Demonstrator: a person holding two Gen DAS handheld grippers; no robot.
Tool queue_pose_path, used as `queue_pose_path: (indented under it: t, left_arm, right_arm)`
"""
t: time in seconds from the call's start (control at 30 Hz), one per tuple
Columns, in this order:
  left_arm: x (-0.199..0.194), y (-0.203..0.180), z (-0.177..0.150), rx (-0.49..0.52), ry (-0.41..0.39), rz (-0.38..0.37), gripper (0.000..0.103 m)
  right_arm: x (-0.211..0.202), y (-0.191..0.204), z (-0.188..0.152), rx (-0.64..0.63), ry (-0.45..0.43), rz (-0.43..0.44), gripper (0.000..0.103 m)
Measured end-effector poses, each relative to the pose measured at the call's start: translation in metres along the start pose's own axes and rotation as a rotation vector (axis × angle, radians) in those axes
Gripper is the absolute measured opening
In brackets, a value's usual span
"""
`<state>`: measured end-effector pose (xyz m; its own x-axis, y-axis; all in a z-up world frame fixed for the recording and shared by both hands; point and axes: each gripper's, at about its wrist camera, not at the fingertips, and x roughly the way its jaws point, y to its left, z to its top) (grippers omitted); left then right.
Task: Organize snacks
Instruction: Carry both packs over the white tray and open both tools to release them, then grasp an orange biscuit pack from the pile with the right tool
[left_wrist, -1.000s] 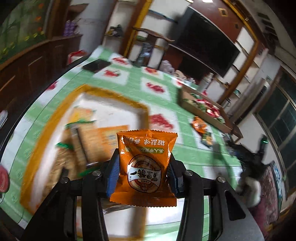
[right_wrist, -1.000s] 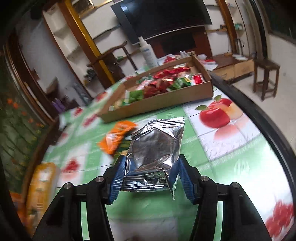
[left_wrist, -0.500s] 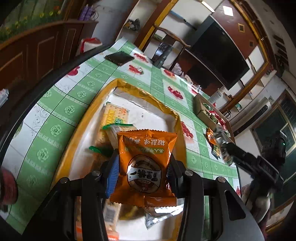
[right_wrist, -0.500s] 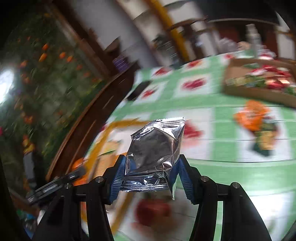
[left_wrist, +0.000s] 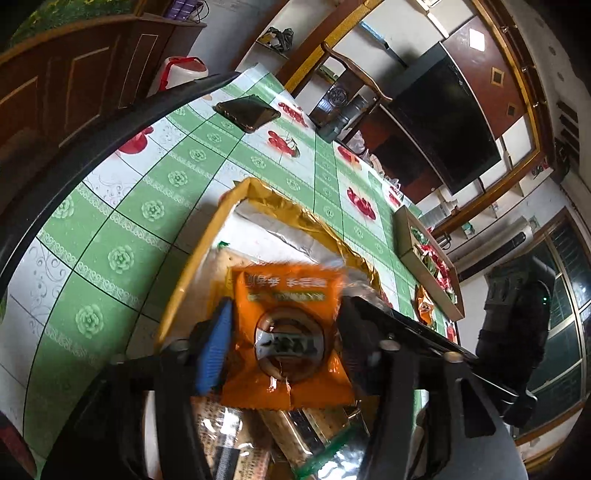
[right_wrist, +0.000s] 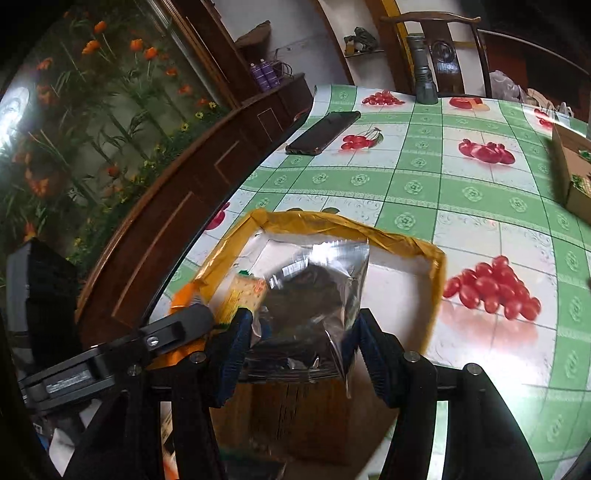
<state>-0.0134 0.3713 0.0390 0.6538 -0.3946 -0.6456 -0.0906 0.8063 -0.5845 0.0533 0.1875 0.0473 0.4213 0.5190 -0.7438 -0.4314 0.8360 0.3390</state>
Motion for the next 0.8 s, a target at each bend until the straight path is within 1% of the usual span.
queue_pose_path:
  t: [0.17,0.3,0.37,0.47,0.53,0.63,0.8]
  left_arm:
    - [-0.003,0.006,0.0,-0.022,0.011,-0.005,0.064]
    - [-0.019,0.004,-0.007,-0.048,-0.018,-0.045,0.065]
    - [-0.029,0.0,-0.013,-0.056,-0.038,-0.066,0.067]
    - [-0.046,-0.01,-0.024,-0.06,-0.07,-0.093,0.071]
    - [-0.053,-0.017,-0.03,-0.063,-0.076,-0.112,0.071]
    - [-0.062,-0.03,-0.043,-0.056,-0.072,-0.147,0.072]
    - [-0.066,-0.062,-0.066,-0.005,-0.041,-0.169,0.072]
  right_arm:
    - [-0.001,0.003,0.002,-0.008,-0.025,-0.006,0.061]
    - [-0.018,-0.003,-0.002,0.035,-0.051,0.009,0.062]
    - [-0.031,-0.008,-0.008,0.049,-0.071,0.016,0.062]
    - [-0.051,-0.015,-0.019,0.071,-0.1,0.011,0.064]
    - [-0.066,-0.022,-0.03,0.093,-0.116,0.01,0.066]
    - [-0.087,-0.037,-0.045,0.128,-0.132,0.0,0.066]
    - [-0.126,-0.075,-0.079,0.205,-0.168,-0.038,0.067]
